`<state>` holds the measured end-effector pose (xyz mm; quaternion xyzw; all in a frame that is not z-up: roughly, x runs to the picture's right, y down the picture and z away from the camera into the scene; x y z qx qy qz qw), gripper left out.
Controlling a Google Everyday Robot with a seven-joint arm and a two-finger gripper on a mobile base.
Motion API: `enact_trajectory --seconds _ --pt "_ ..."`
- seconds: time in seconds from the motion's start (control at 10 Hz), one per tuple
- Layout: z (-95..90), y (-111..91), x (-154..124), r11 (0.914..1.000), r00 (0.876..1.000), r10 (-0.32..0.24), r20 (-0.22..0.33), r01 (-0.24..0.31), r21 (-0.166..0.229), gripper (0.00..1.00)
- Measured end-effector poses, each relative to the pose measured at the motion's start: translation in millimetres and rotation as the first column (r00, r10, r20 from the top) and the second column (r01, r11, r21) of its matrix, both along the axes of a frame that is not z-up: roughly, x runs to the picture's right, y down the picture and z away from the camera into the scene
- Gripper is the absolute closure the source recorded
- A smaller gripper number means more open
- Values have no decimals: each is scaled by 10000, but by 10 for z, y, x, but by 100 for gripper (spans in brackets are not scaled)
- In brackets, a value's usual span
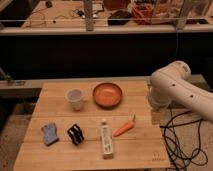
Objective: Knock the eraser over
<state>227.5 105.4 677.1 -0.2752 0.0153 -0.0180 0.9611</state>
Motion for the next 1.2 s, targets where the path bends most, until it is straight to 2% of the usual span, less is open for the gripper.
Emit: enact_trajectory --seconds 0.2,0.4,0.6,1.2 --pt "-4 22 -113 9998 9998 -199 78 199 11 20" --pt "0 55 -399 9988 9982 -491 333 491 15 20" --pt "-6 86 -535 9973 9961 -730 503 729 27 20" --pt "22 219 -1003 9887 9799 -1497 1322 1488 163 20"
